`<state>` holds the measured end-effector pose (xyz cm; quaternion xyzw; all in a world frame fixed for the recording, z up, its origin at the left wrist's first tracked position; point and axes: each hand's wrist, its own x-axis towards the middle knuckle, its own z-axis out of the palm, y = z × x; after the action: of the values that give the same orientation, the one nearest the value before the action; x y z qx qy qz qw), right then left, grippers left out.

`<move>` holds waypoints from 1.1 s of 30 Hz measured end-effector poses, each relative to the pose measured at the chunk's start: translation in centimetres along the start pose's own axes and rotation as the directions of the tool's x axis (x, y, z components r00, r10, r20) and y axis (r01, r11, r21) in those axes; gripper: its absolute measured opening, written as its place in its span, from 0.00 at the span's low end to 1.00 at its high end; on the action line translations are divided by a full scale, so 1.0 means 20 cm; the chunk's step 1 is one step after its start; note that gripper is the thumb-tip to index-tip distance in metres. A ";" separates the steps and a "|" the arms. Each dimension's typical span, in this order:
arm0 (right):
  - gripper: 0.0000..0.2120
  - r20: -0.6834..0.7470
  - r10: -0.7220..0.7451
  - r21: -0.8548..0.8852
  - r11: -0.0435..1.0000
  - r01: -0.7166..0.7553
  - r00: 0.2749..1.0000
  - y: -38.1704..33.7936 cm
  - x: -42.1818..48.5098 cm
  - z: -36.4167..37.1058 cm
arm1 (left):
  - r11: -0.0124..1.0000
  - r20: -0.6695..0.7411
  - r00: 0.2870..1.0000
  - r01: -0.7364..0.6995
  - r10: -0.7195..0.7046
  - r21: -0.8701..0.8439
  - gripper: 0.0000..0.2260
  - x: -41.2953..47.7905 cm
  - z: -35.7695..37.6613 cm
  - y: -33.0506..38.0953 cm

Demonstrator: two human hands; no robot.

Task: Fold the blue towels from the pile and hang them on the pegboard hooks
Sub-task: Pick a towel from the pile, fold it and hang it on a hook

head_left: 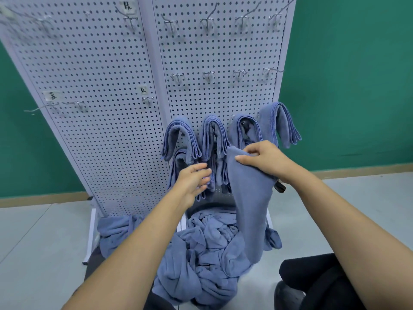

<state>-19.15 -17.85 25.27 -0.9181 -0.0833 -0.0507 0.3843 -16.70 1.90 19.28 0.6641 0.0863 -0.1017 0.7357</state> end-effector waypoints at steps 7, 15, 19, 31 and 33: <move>0.13 -0.092 -0.012 0.322 0.946 0.041 0.996 -0.24 0.02 -0.17 | 0.964 0.043 0.971 0.240 -0.237 -0.117 0.17 -0.04 -0.07 -0.07; 0.11 -0.279 0.077 0.610 0.784 0.115 0.957 -0.21 0.02 -0.34 | 0.843 0.226 0.893 0.443 -0.388 -0.306 0.19 -0.07 -0.25 -0.03; 0.11 -0.150 0.278 0.623 0.772 -0.128 0.949 0.07 -0.01 -0.24 | 0.918 0.184 0.943 0.316 -0.277 -0.238 0.19 -0.06 -0.35 0.03; 0.06 0.435 0.214 0.601 0.655 -0.459 0.875 0.29 -0.07 -0.08 | 0.985 0.078 0.984 0.164 -0.160 -0.050 0.11 0.00 -0.63 0.12; 0.09 0.446 0.229 0.559 0.683 -0.470 0.865 0.31 -0.06 -0.08 | 0.991 0.118 0.985 0.129 -0.125 -0.023 0.11 0.00 -0.66 0.12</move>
<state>-19.12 -23.44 21.95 -0.7184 0.0190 0.2166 0.6608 -15.89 15.33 20.16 0.6386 0.0869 -0.1858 0.7417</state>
